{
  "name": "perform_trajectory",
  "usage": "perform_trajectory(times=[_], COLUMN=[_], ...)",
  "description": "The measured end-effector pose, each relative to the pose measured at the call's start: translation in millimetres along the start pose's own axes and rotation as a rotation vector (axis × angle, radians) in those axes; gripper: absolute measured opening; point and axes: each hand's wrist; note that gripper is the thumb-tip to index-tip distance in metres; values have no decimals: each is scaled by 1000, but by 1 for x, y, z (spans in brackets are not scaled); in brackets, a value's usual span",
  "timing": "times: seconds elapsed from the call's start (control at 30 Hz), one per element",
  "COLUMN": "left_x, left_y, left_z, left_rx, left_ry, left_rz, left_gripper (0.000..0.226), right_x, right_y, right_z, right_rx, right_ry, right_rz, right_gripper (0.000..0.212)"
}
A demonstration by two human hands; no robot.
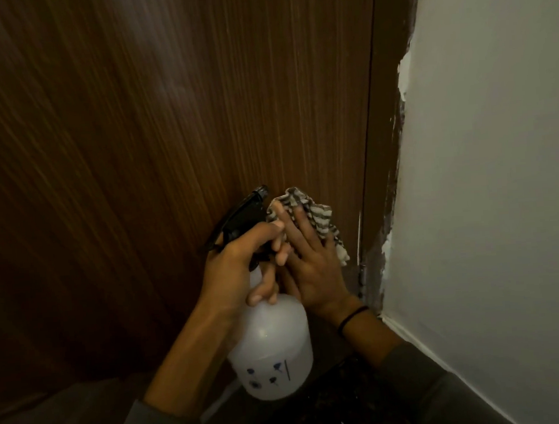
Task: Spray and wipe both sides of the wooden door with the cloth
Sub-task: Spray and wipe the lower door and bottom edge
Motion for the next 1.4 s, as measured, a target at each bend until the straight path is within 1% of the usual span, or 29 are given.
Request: perform_trajectory(times=[0.03, 0.07, 0.1, 0.13, 0.23, 0.27, 0.3, 0.37, 0.57, 0.67, 0.77, 0.83, 0.9, 0.93, 1.03, 1.07, 1.1, 1.17, 1.2, 1.27, 1.33, 1.37, 1.4], left_x=[-2, -4, -4, -4, -4, -4, -5, -7, -8, -2, 2, 4, 6, 7, 14, 18, 23, 34, 42, 56, 68, 75, 80], left_y=[0, -1, -1, -2, -3, -3, -2, -1, -2, -5, -6, -5, -1, 2, 10, 12, 14, 11, 7, -2, -15, -23, -29], left_z=[-1, -1, -1, -2, -3, -3, -4, -3, -4, -7, -10, -11, -14, -17, -26, -29, -35, -44, -52, -69, -86, -98, -107], left_rx=[9, 13, 11, 5, -3, -13, -25, -38, -44, -21, 28, 61, 61, 62, 62, 63, 72, 89, 106, 160, 233, 275, 307], left_ry=[-10, -24, -35, -39, -30, -24, -21, -32, -48, -40, -36, -34, -28, -25, -9, -4, -1, 3, 16, 53, 70, 72, 68], left_rz=[15, 29, 44, 60, 71, 70, 67, 59, 64, 75, 89, 104, 122, 133, 151, 150, 153, 164, 171, 182, 195, 208, 223], left_gripper=[31, 31, 31, 31, 29, 29, 30, 30, 34, 33, 31, 28, 27, 27, 29, 30, 30, 28, 27, 26, 25, 25, 24], right_x=[9, 16, 24, 29, 49, 55, 59, 56, 42, 28, 12, -2, -23, -33, -43, -39, -35, -24, -21, -19, -28, -40, -53], right_y=[-2, -4, -5, -7, -14, -16, -17, -15, -10, -9, -12, -12, -15, -19, -31, -36, -40, -43, -42, -38, -35, -36, -37], right_z=[1, 2, 3, 6, 14, 15, 12, -1, -43, -29, -2, 5, 6, 6, 12, 16, 18, 15, 12, 9, 15, 22, 27], right_rx=[8, 25, 57, 104, 272, 324, 352, 346, 233, 294, 372, 377, 307, 248, 22, -45, -92, -113, -72, 68, 175, 188, 185], right_ry=[-26, -10, 63, 193, 680, 778, 825, 848, 936, 1096, 1259, 1260, 1132, 1025, 576, 474, 430, 457, 514, 738, 981, 1042, 1056], right_rz=[-41, -69, -70, -41, 164, 205, 225, 246, 230, 275, 389, 467, 507, 505, 457, 449, 452, 432, 427, 456, 516, 550, 575], right_gripper=[50, 50, 51, 51, 51, 51, 50, 50, 52, 54, 56, 56, 56, 57, 61, 63, 63, 58, 56, 55, 58, 62, 65])
Point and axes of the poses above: each hand's wrist, its own z-axis towards the middle knuckle, its own y-axis out of the palm, x = y × z
